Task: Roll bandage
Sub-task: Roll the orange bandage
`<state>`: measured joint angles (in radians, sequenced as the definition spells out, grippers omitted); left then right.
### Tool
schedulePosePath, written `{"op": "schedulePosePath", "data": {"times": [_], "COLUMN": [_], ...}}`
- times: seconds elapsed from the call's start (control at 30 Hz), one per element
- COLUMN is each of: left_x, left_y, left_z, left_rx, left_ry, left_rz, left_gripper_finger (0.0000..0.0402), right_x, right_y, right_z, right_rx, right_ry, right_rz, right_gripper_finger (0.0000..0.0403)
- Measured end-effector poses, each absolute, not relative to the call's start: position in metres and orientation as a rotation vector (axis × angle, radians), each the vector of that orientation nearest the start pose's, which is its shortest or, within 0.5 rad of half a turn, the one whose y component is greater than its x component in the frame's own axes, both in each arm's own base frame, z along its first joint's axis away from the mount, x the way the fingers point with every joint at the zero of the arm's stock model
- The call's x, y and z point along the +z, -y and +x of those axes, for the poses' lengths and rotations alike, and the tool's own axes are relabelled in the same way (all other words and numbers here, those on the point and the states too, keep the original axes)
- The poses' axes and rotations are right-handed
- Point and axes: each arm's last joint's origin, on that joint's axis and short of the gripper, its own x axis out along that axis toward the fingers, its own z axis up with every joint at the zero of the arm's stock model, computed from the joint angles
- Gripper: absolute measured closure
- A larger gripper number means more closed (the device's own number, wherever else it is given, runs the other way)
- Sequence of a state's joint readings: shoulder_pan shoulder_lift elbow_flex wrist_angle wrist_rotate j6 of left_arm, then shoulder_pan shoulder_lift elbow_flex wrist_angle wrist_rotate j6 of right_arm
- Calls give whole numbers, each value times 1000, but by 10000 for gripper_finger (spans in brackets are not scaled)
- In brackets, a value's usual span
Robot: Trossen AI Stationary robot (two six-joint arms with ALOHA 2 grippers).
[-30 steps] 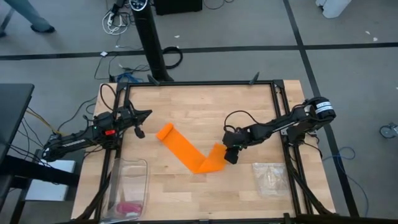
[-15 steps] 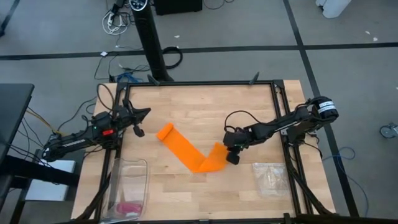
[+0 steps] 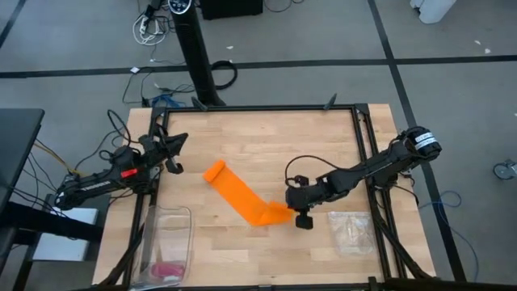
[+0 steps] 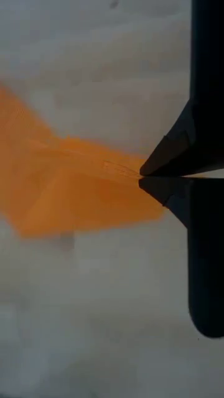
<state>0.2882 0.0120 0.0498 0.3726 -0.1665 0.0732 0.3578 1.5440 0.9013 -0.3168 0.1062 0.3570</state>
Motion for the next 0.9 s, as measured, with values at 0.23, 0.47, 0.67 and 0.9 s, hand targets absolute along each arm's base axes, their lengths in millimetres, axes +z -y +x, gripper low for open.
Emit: {"op": "schedulePosePath", "data": {"times": [0.23,0.47,0.67,0.9], "left_x": [215,211,216,205], "left_y": [-29,-28,-27,-24], "left_z": [82,84,82,88], "left_rx": [408,339,298,160], "left_ry": [450,403,479,352], "left_rz": [-117,-154,-238,-403], "left_gripper_finger": [390,390,390,374], "right_x": [194,193,194,199], "right_y": [-135,-155,-159,-156], "right_z": [272,263,262,271], "right_rx": [132,172,183,192], "right_ry": [-958,-971,-984,-910], "right_rz": [143,199,278,312], "right_gripper_finger": [395,385,335,260]}}
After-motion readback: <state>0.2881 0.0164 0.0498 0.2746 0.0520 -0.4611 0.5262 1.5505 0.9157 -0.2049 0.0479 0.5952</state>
